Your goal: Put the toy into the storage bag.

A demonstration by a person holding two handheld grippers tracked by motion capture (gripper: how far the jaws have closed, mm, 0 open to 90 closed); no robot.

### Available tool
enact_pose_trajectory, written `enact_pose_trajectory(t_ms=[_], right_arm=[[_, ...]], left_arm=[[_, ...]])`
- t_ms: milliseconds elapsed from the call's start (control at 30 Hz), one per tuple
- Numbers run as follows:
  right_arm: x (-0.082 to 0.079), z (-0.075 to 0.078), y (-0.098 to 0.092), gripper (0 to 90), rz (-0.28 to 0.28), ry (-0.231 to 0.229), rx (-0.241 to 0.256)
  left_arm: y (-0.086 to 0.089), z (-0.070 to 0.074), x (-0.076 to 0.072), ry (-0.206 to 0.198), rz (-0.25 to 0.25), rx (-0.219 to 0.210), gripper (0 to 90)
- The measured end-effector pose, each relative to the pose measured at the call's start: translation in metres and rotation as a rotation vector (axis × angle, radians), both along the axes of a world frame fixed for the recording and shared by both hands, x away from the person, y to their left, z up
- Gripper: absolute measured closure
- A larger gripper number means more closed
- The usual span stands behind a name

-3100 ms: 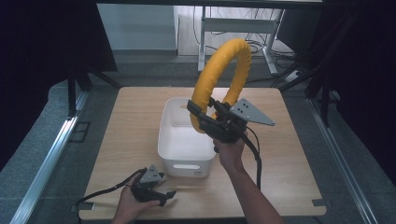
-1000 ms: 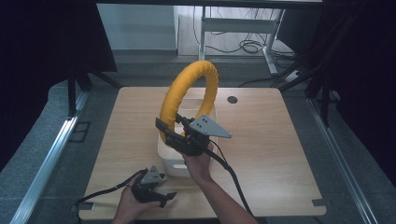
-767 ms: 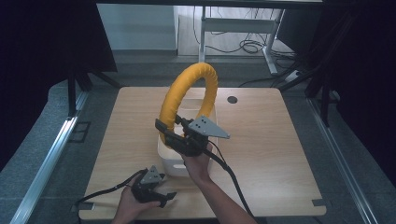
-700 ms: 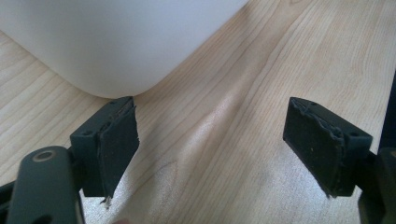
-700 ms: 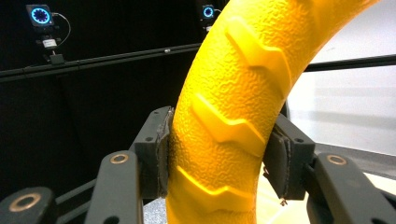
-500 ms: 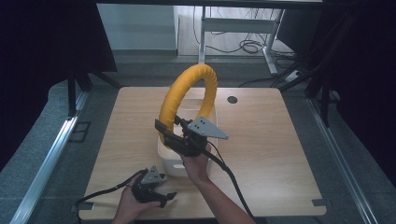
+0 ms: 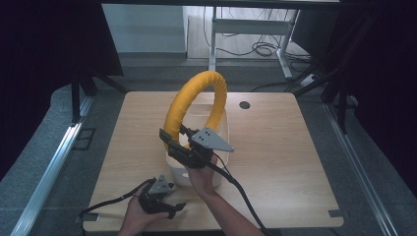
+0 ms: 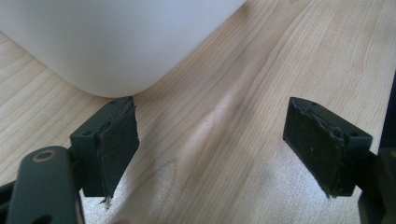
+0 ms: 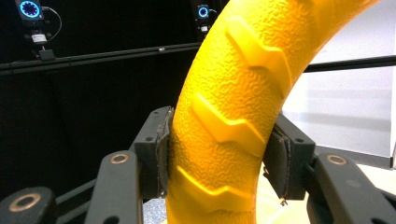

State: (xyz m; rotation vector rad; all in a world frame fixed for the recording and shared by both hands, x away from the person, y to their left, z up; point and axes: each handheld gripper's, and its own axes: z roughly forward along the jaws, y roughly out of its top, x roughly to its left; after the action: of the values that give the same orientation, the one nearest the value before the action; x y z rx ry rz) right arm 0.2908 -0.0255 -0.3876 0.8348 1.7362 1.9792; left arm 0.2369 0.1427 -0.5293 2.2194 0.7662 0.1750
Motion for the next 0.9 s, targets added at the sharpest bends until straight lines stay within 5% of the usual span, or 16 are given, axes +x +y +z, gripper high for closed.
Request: enact_pose_trajectory(t_ms=[333,900], right_arm=[[-0.003,-0.009,0.003,47.8,-0.001,0.004,-0.018],[-0.005,-0.024,0.003,47.2,0.011,0.08,-0.021]], left_arm=[[0.0,-0.001,0.0,0.003,-0.003,0.002,18.3],[-0.001,-0.001,0.0,0.004,-0.007,0.005,18.3]])
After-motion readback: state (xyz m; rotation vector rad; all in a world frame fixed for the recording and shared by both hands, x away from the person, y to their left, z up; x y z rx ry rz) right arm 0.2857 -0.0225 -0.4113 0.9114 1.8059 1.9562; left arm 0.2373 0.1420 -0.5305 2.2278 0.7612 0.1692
